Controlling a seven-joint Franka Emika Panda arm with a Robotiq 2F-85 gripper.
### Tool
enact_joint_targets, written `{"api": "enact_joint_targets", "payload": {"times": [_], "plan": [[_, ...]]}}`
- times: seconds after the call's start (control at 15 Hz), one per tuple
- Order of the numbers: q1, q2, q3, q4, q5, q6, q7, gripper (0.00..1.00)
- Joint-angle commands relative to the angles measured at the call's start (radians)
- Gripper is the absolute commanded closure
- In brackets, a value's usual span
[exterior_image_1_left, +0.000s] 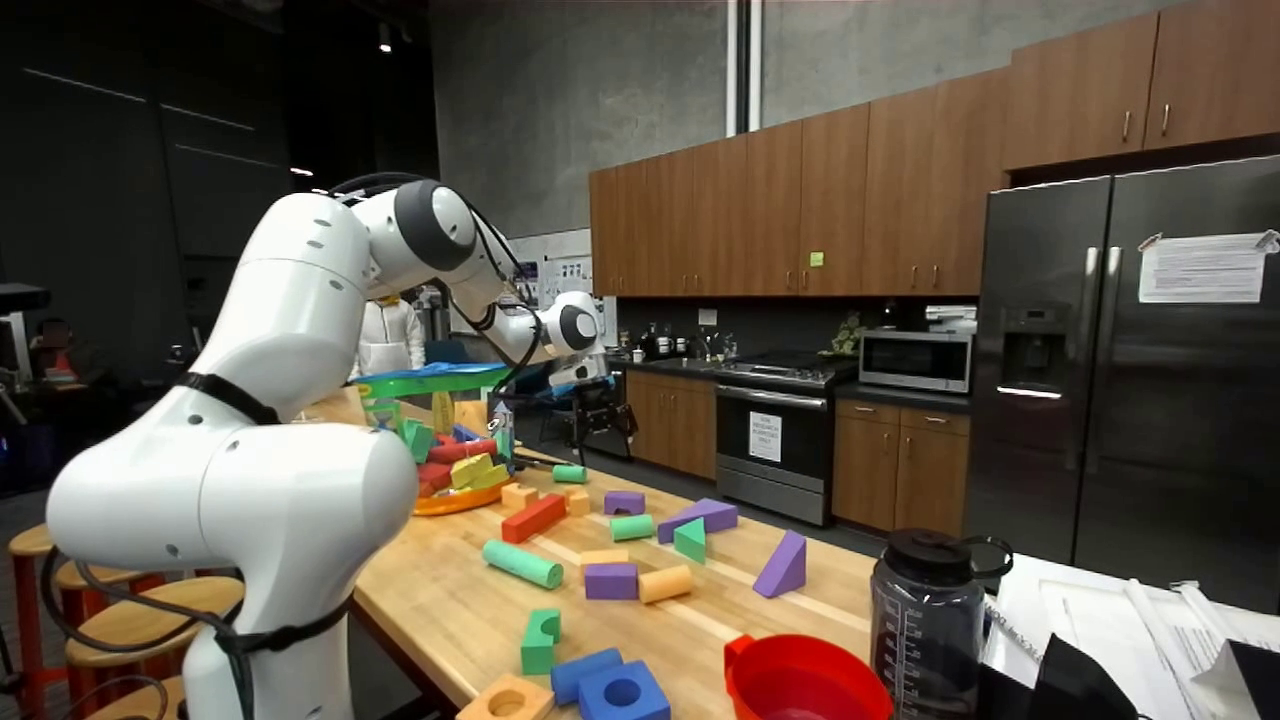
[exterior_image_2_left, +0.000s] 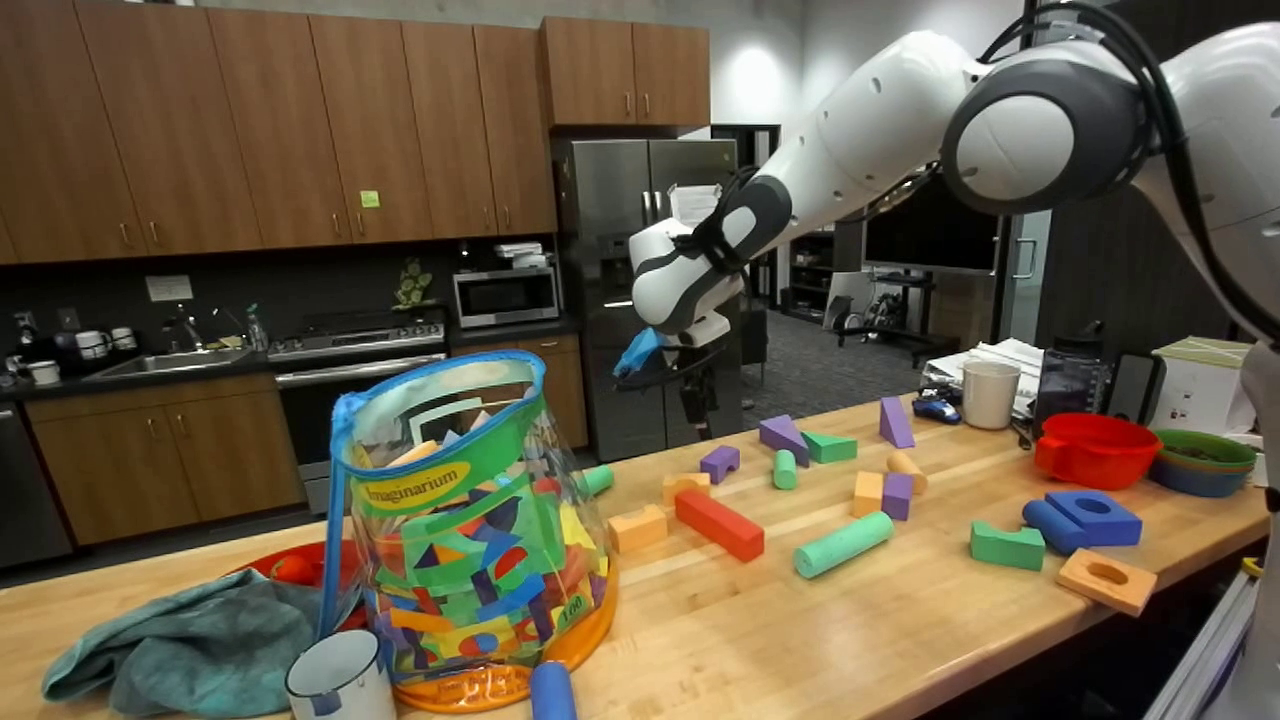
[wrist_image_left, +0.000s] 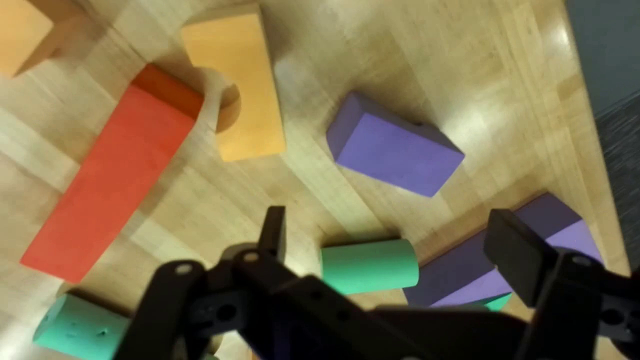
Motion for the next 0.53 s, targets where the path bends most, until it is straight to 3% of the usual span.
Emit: {"api": "enact_joint_targets", "payload": {"times": [0.0,0.07,0.13,0.2,0.27,0.33,0.4,0.47], "plan": [[-0.101,-0.085,0.15,-0.084,-0.078,-0.035,0.024,0.0],[-0.013,-0.055,0.047,-0.095,0.004,-0.026,-0.031,0.0],[-0.134,-0.084,0.207,-0.104,-0.069,-0.019,0.015,0.0],[-0.148,-0.079,0.232,-0.11,-0.07,-0.003,0.013,0.0],[-0.086,-0.059,0.165,-0.113,-0.008,0.008,-0.029,0.0],[-0.102,-0.058,0.191,-0.115,-0.007,0.009,-0.03,0.0],[-0.186,-0.074,0.298,-0.12,-0.063,0.008,0.003,0.0],[-0.195,-0.071,0.313,-0.121,-0.066,0.009,0.002,0.0]]}}
